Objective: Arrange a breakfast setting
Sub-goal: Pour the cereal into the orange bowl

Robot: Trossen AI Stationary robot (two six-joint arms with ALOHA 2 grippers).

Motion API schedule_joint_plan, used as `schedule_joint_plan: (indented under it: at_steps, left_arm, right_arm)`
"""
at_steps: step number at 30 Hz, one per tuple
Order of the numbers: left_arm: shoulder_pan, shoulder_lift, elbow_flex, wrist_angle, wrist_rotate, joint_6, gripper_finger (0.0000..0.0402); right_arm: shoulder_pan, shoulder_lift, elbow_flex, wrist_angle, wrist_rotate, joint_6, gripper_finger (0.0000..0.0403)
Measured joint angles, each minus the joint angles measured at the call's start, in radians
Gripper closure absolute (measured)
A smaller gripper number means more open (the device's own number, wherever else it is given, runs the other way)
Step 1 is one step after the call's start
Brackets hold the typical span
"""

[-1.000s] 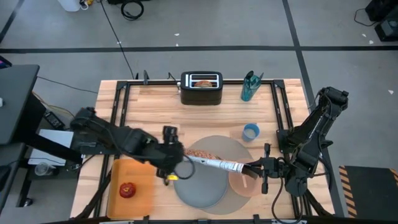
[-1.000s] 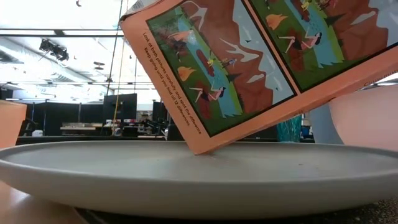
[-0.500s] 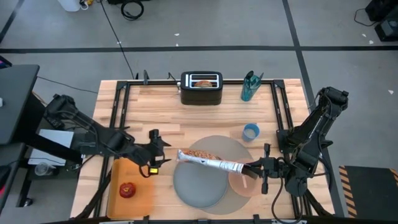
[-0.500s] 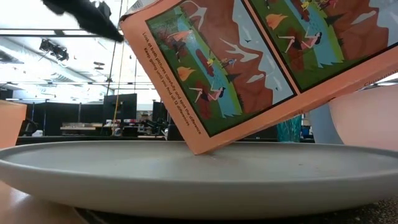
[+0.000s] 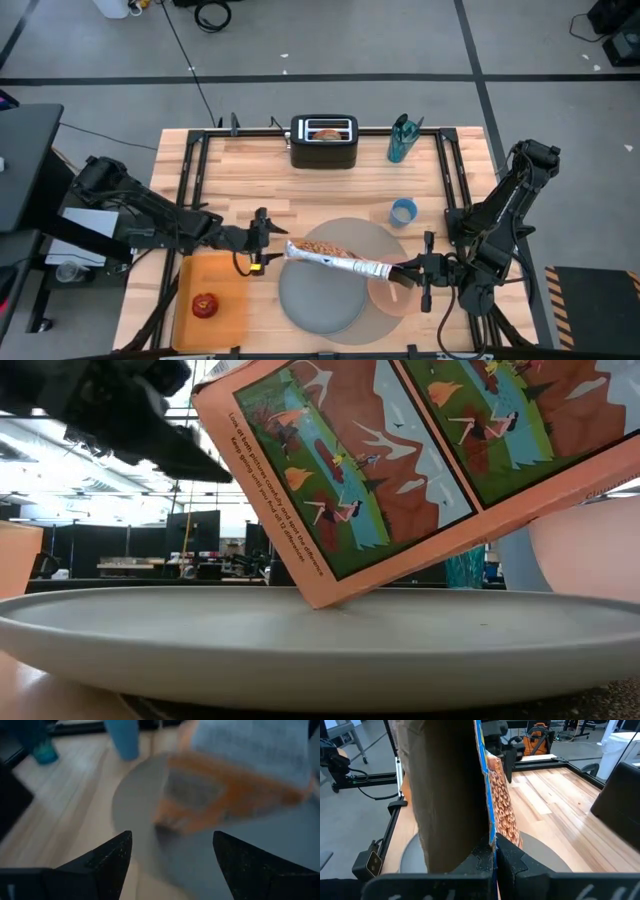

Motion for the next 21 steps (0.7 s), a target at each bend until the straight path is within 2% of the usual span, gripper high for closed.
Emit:
schedule_joint_plan:
  at_steps: [4,10,21]
  left_arm:
    - [0.038,0.081,0.000,0.077,0.079,0.040,0.0092]
    - [0.058,0.173,0.039,0.122,0.090,0.124,0.0083]
    - [0.063,0.182,0.044,0.191,0.110,0.183,0.0083]
  right_arm:
    - [0.000,0.000,0.000,0.004,0.001,-0.002,0.0394]
    - [0.001,0.000,0.000,0.005,0.010,-0.003,0.0394]
    - [0.000,0.000,0.000,0.006,0.014,-0.005,0.0393]
